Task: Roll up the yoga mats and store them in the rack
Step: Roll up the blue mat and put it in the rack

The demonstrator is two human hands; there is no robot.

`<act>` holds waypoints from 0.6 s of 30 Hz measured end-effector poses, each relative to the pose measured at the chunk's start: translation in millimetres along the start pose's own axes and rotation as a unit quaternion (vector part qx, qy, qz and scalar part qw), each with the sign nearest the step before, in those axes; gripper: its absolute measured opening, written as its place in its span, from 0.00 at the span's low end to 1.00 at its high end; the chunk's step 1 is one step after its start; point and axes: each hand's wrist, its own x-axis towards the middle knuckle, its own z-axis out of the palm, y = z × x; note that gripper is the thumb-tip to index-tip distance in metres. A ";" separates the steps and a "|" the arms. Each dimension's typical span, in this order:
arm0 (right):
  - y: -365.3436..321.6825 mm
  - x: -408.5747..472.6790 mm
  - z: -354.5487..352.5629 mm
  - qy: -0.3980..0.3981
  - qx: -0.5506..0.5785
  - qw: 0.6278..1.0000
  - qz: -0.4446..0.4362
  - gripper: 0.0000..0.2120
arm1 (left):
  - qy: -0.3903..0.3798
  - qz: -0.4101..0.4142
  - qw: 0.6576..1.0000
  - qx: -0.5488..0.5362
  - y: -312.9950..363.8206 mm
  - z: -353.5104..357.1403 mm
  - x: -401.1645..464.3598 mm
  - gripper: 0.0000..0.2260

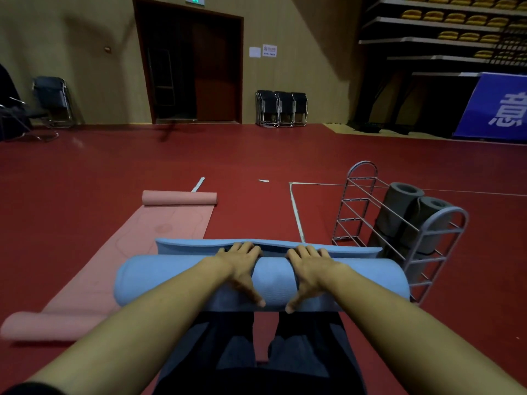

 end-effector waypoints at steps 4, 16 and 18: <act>5.4 0.1 1.9 0.040 -0.010 0.999 -0.013 0.57 | 0.014 0.002 1.000 -0.005 -2.5 2.3 2.5 0.52; 4.1 1.2 15.0 0.065 -0.005 0.998 -0.022 0.61 | 0.044 -0.006 0.998 0.039 4.5 11.7 0.3 0.61; 3.0 2.7 18.8 0.080 -0.021 0.997 -0.011 0.63 | 0.052 -0.016 0.998 0.044 6.7 13.2 2.2 0.61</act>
